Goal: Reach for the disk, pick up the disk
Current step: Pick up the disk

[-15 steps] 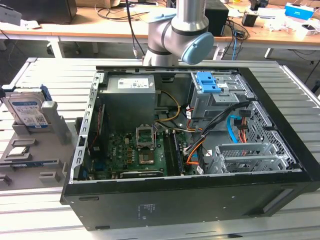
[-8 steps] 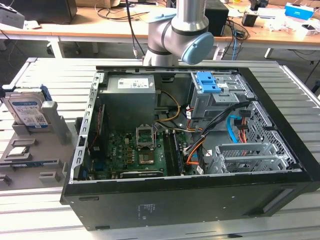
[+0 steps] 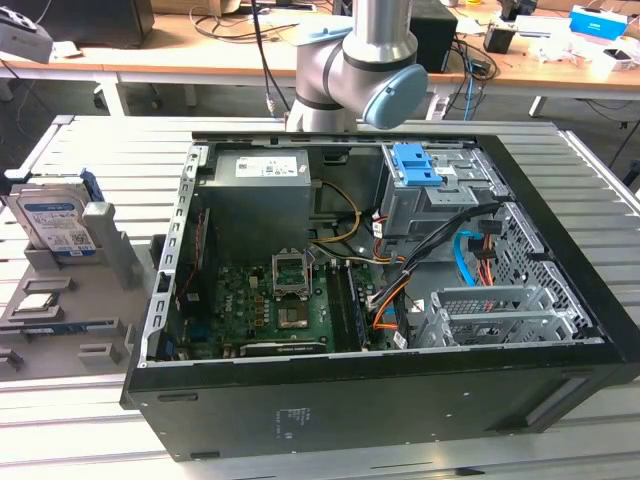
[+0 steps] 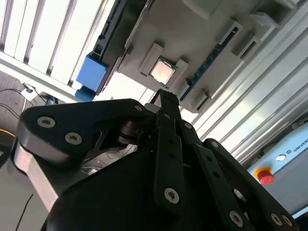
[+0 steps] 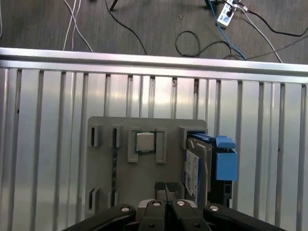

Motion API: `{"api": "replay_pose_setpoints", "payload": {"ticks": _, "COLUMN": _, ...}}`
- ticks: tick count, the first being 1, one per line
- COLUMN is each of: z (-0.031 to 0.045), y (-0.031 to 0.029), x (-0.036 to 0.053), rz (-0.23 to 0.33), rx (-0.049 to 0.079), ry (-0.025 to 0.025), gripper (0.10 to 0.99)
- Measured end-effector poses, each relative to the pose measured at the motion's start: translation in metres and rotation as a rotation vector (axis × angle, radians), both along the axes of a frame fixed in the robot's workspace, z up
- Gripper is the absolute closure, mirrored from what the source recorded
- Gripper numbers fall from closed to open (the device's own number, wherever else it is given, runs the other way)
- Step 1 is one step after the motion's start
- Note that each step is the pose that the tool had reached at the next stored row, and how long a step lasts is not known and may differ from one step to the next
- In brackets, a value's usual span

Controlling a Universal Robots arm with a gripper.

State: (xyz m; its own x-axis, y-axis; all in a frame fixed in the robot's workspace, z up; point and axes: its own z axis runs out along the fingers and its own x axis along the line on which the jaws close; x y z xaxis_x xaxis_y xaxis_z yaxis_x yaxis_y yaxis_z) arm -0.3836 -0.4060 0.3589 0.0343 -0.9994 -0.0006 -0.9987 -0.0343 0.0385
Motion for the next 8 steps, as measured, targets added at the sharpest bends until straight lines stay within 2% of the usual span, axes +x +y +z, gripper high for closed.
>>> {"api": "replay_pose_setpoints", "payload": {"ticks": 1, "z": -0.0001, "y": 0.0, "x": 0.0, "rz": -0.026, "rx": 0.0, "ry": 0.0, "gripper": 0.98}}
{"api": "replay_pose_setpoints", "payload": {"ticks": 3, "z": -0.0001, "y": 0.0, "x": 0.0, "rz": -0.043, "rx": 0.0, "ry": 0.0001, "gripper": 0.98}}
{"api": "replay_pose_setpoints", "payload": {"ticks": 8, "z": -0.0001, "y": 0.0, "x": 0.0, "rz": -0.044, "rx": 0.0, "ry": 0.0, "gripper": 0.98}}
